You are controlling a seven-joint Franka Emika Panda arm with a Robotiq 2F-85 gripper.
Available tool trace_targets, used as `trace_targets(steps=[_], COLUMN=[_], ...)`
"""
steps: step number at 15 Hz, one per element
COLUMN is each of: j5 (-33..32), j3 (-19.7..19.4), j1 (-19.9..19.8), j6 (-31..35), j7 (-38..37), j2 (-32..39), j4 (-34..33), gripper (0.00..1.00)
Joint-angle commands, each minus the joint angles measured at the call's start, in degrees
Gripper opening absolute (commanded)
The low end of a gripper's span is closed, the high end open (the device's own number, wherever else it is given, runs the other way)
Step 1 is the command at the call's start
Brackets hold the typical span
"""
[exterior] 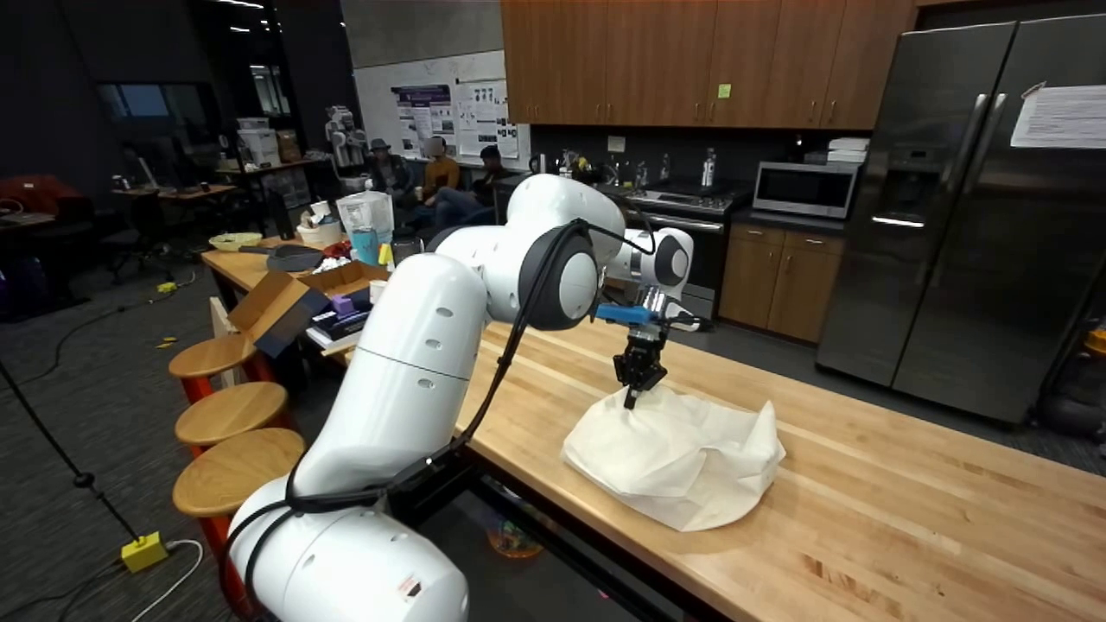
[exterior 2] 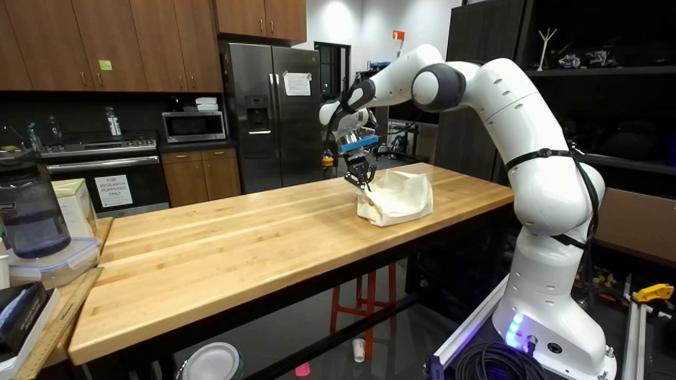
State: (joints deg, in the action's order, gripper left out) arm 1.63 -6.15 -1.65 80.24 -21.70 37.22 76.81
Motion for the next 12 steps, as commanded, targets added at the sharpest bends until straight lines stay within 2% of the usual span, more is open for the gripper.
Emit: trace_targets(steps=[1,7,12], j5=[-1.5,-0.8,0.4], j3=[-2.0,-3.9,-2.5], j1=[-1.1,-2.6,-1.8], j6=[0.2,-1.4,-1.8], j7=[-1.9,-7.9,-10.1], j2=[0.8,5.6,9.4], j4=[-3.5,-14.0,-22.8], gripper=[0.01,0.01,0.01])
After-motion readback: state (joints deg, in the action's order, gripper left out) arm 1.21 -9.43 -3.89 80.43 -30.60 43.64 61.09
